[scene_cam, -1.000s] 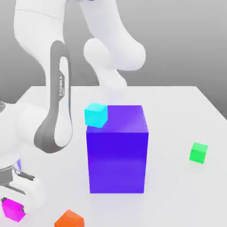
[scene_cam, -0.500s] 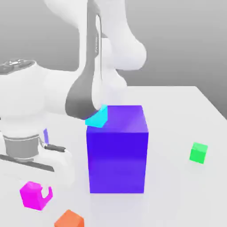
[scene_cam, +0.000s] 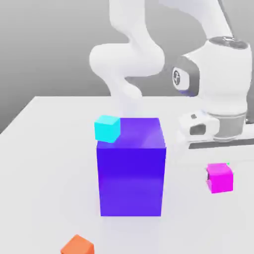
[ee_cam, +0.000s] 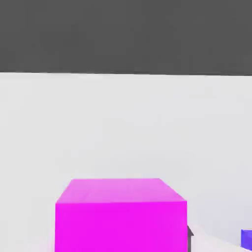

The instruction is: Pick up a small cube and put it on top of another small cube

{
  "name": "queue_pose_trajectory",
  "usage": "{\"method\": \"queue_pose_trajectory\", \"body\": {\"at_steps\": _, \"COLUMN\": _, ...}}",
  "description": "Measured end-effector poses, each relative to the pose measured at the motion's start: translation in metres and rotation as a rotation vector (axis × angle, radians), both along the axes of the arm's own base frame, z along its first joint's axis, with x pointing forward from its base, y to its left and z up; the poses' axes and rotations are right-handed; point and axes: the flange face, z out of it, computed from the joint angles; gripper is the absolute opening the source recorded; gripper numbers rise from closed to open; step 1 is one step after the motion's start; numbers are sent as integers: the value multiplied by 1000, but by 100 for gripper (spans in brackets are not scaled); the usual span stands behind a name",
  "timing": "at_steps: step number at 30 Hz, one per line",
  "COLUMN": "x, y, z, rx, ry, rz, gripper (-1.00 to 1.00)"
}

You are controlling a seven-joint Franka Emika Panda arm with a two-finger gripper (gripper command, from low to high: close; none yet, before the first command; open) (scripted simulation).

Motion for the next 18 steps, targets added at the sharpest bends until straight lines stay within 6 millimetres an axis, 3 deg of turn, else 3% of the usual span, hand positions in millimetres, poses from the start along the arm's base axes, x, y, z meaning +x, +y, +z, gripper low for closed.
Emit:
{"method": "queue_pose_trajectory", "body": {"at_steps": 3, "x": -45, "y": 35, "z": -3, "rx": -11, "ry": -1, "rz": 45, "gripper": -100}}
{"method": "queue_pose_trajectory", "body": {"at_steps": 7, "x": -107, "y": 67, "z": -9, "rx": -29, "ry": -10, "rz": 96, "gripper": -100}}
{"method": "queue_pose_trajectory", "body": {"at_steps": 11, "x": -155, "y": 71, "z": -27, "rx": -61, "ry": 48, "rz": 136, "gripper": -100}}
{"method": "queue_pose_trajectory", "body": {"at_steps": 18, "x": -157, "y": 72, "z": -46, "rx": -78, "ry": 54, "rz": 134, "gripper": -100}}
